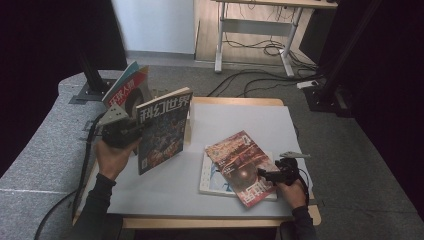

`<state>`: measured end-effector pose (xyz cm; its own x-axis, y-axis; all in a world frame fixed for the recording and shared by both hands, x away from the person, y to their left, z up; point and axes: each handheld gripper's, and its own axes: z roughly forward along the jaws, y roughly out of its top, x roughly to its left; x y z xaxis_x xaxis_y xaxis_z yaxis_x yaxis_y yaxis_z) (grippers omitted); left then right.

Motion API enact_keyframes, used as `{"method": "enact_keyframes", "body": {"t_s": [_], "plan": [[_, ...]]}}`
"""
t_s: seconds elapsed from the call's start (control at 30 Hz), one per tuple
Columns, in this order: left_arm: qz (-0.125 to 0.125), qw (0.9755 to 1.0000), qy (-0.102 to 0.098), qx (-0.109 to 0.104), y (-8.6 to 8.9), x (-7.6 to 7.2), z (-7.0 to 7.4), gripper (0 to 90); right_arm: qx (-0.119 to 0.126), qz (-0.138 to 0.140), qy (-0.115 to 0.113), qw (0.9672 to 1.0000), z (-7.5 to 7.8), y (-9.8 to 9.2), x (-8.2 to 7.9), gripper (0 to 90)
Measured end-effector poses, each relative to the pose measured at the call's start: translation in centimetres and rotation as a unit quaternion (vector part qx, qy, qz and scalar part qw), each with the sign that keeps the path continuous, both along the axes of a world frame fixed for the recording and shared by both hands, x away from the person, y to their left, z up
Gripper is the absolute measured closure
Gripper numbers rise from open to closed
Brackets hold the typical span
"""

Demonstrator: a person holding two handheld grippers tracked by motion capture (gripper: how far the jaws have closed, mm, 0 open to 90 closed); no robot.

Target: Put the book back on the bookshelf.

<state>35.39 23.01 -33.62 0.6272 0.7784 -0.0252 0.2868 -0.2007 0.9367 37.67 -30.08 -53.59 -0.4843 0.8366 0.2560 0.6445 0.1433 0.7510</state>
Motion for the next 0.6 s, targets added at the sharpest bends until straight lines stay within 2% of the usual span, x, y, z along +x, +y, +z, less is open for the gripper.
{"method": "enact_keyframes", "body": {"t_s": [0.6], "plan": [[0.053,0.9986,0.003,-0.008,3.3,0.2,0.0,82.8,0.000,0.000,-0.001,1.0000,0.0,0.0,0.0,0.0]]}}
